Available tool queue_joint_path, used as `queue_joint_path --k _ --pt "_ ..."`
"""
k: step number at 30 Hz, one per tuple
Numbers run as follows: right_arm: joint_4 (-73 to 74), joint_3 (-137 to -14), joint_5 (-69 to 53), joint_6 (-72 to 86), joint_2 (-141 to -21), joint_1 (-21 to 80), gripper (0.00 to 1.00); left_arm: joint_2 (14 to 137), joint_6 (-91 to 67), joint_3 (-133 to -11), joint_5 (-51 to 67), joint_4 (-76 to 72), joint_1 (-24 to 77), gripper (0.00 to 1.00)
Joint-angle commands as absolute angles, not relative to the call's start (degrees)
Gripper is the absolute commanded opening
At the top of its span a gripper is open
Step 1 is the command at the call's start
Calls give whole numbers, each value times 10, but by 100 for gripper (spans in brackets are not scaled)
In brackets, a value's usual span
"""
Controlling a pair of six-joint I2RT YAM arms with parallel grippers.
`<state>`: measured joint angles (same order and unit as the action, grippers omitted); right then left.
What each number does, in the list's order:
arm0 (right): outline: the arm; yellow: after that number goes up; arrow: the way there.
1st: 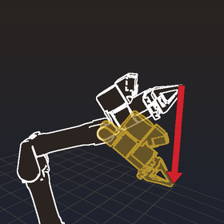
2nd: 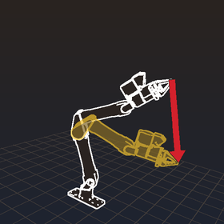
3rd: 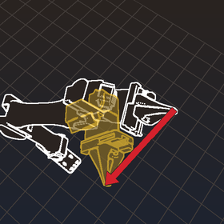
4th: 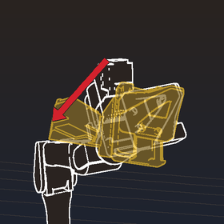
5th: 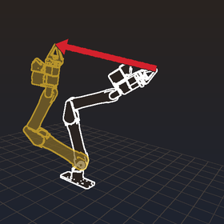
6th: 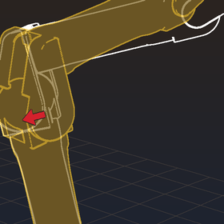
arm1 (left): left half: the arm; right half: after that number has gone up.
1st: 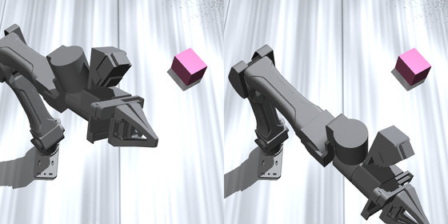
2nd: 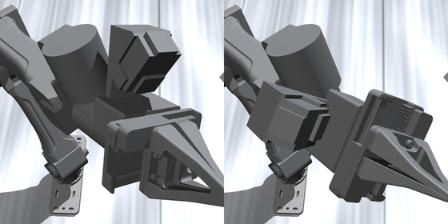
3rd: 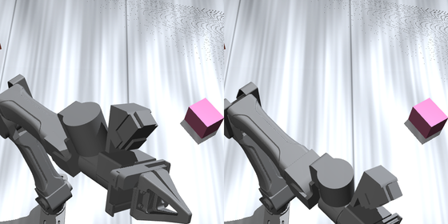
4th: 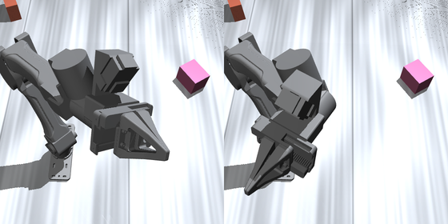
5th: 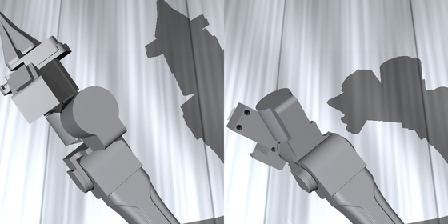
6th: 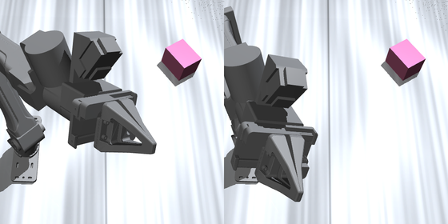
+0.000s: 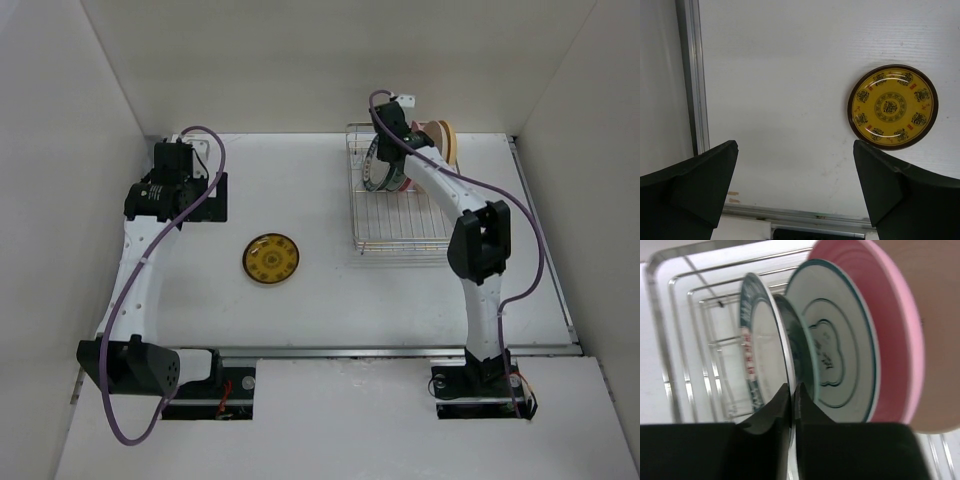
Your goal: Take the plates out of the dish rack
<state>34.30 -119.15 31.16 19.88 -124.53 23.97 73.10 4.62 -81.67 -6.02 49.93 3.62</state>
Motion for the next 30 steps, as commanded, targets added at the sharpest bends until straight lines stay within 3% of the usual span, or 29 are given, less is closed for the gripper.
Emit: queue_joint_path --k 1,12,19,23,24,28,30 --pt "317 -1189 337 202 -1230 240 0 727 48 -810 -48 494 34 100" --pt "336 -1207 480 131 -1064 276 0 727 81 -847 -35 518 34 100" --pt "350 -1133 420 133 -921 305 0 722 124 -901 106 562 34 100" --pt "296 -1014 183 138 -851 310 0 722 136 -924 211 567 34 100" --pt "273 -986 63 146 -840 310 0 722 141 -932 270 567 34 100" --pt "126 -858 -206 195 -816 318 0 733 153 -938 403 580 34 100" --pt "69 -824 -262 207 -828 330 0 738 165 -943 438 585 34 100"
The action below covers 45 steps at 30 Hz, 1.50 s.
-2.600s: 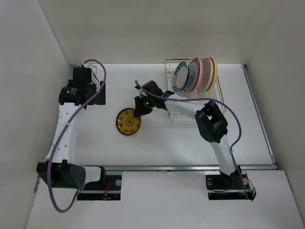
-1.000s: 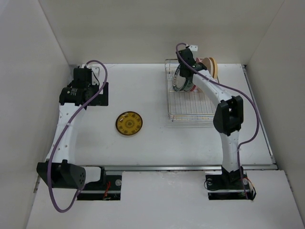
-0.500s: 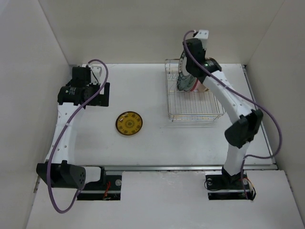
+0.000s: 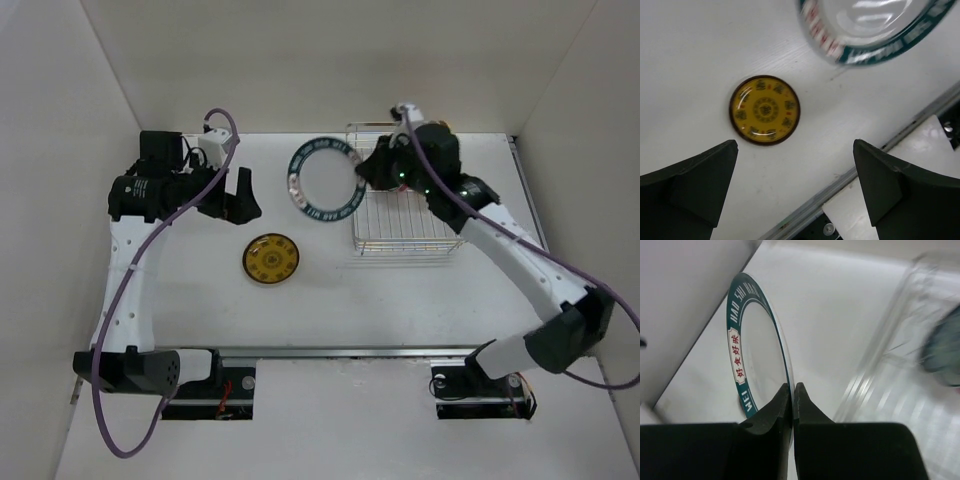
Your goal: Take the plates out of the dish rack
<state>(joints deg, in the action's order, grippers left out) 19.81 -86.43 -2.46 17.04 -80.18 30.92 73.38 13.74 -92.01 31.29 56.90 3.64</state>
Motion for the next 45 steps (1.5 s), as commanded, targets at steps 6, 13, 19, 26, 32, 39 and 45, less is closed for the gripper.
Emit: queue_joint_path --k 6,13,19,26,32,39,45 --pt "-34 -798 -365 235 -872 381 0 758 180 -902 396 580 62 100" --pt "-72 -793 -394 242 -911 407 0 787 192 -883 316 604 62 91" --pt "-79 -786 -402 242 -923 413 0 787 216 -893 364 641 62 36" --pt "-85 -786 -391 242 -945 413 0 837 274 -938 438 779 62 0" --pt "-23 -826 -320 242 -963 413 45 855 173 -957 428 744 22 0" --pt "73 -831 -178 253 -913 359 80 822 49 -920 378 537 -15 0" --pt "223 -901 106 253 -907 319 81 864 -61 -884 306 340 -85 0"
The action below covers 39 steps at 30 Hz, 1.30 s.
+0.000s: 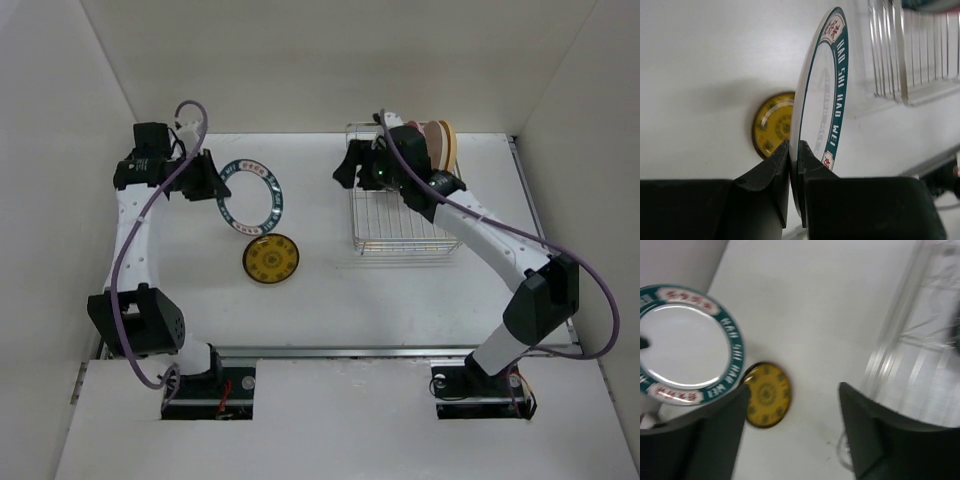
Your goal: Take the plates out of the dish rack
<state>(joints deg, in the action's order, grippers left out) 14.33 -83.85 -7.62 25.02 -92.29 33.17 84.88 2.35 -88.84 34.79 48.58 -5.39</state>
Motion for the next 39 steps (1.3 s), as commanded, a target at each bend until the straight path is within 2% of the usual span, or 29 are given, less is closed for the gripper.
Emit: queue_joint_path --k 1,3,6,11,13,15,18,22,24,25,26,27,29,30,34,35,36,39 --pt "241 -918 134 246 -918 319 68 880 -73 -889 306 328 -97 0" --pt "268 -978 199 232 -956 306 65 941 -94 -908 320 298 -122 0" --pt "291 -1046 274 214 -994 299 65 1031 -123 -952 359 274 -134 0" --pt "291 -1098 330 214 -1064 273 65 1140 -180 -986 360 236 -163 0" --pt "291 -1106 321 214 -1086 254 60 1181 -237 -986 373 216 -183 0" --pt "286 -1122 308 214 -1123 241 50 1214 -272 -975 401 183 -196 0" --pt "291 -1130 325 227 -1160 241 44 1227 -260 -964 401 171 -196 0" --pt "297 -1136 370 232 -1187 236 44 1233 -260 -931 351 164 -196 0" --pt "304 -1143 383 232 -1205 236 51 1250 -260 -938 331 209 -196 1" --pt "309 -1150 393 237 -1211 236 62 1258 -260 -945 313 233 -196 6" --pt "316 -1150 393 237 -1216 230 67 1266 -271 -953 268 259 -196 13" --pt "316 -1150 393 237 -1222 230 70 1273 -272 -960 279 275 -196 20" --pt "316 -1150 393 237 -1230 230 70 1273 -272 -960 287 275 -196 42" --pt "316 -1150 385 237 -1237 230 70 1273 -272 -960 287 282 -196 45" --pt "316 -1171 347 237 -1255 224 54 1273 -257 -972 273 318 -196 54" --pt "316 -1179 347 237 -1262 224 49 1273 -251 -972 273 335 -196 55" --pt "316 -1179 342 237 -1262 224 40 1273 -250 -972 266 342 -196 55" --pt "316 -1179 337 237 -1262 219 29 1253 -245 -972 265 366 -196 62"
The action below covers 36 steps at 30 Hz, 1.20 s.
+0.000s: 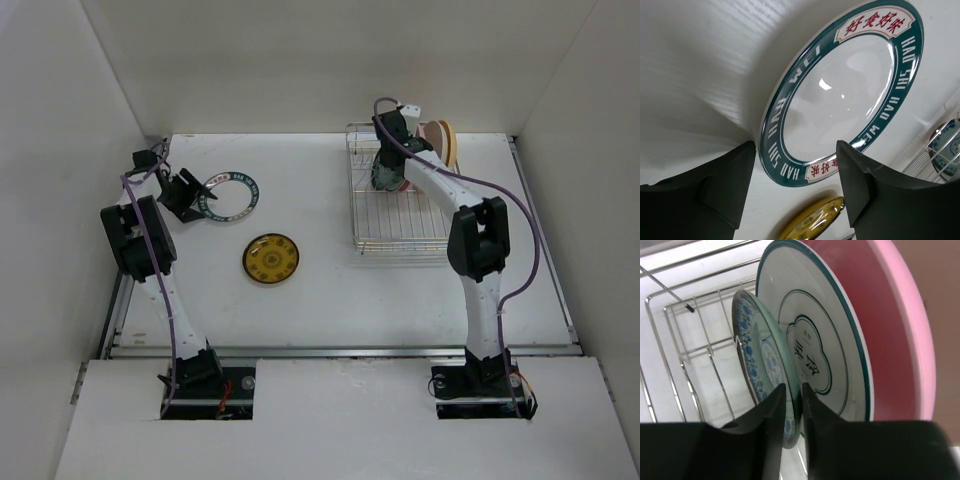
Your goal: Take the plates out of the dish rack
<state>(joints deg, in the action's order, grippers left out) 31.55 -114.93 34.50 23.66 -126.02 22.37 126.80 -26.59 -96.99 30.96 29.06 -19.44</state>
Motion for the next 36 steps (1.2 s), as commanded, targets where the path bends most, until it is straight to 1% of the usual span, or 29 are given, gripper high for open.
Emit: queue_joint_path --k 1,2,3,4,5,6,7,9,12,13,19,21,22,25,26,27,28,29,30,31,34,36 --pt "316 -1179 330 237 -1262 219 24 1253 -245 -972 265 376 -196 64" --pt "316 -1179 323 237 -1262 214 18 1237 -245 -966 274 386 -196 67" --pt "316 -1179 316 243 -1262 214 7 1229 -245 -960 283 391 -196 69" --pt "316 -1179 316 243 -1262 208 2 1219 -245 -951 301 391 -196 70" --pt "316 -1179 316 243 -1262 208 0 1198 -245 -935 308 391 -196 71" --pt "316 -1179 316 243 -1255 208 0 1188 -245 -928 314 396 -196 73" --pt "316 -1179 316 243 -1245 208 0 1177 -239 -923 314 403 -196 80" --pt "322 -1179 330 243 -1230 208 0 1144 -234 -916 319 415 -196 80" --pt "329 -1172 371 243 -1176 214 0 1110 -216 -909 330 437 -196 80" --pt "329 -1157 382 237 -1140 221 0 1089 -216 -904 330 449 -191 80" --pt "329 -1111 440 217 -1012 242 0 1014 -174 -904 353 503 -161 80" --pt "329 -1079 440 217 -957 252 0 990 -168 -895 373 508 -149 80" --pt "321 -1065 440 217 -940 267 0 977 -168 -881 402 497 -149 80" --pt "298 -992 386 217 -877 293 0 926 -142 -875 437 468 -132 80" --pt "274 -948 314 217 -853 307 0 906 -93 -887 437 479 -107 79" --pt "273 -925 269 217 -853 313 0 897 -92 -896 430 488 -90 79" --pt "241 -902 220 217 -835 313 0 889 -35 -902 430 498 -73 79" --pt "222 -881 168 217 -829 318 0 879 -13 -902 421 498 -56 79" --pt "200 -840 83 217 -824 327 0 862 8 -902 431 505 -31 79" --pt "165 -825 54 235 -824 332 0 855 24 -897 439 511 -20 80" --pt "136 -790 -23 278 -818 360 0 835 62 -881 470 512 11 80" --pt "75 -766 -62 308 -811 378 0 830 68 -868 457 491 29 80"
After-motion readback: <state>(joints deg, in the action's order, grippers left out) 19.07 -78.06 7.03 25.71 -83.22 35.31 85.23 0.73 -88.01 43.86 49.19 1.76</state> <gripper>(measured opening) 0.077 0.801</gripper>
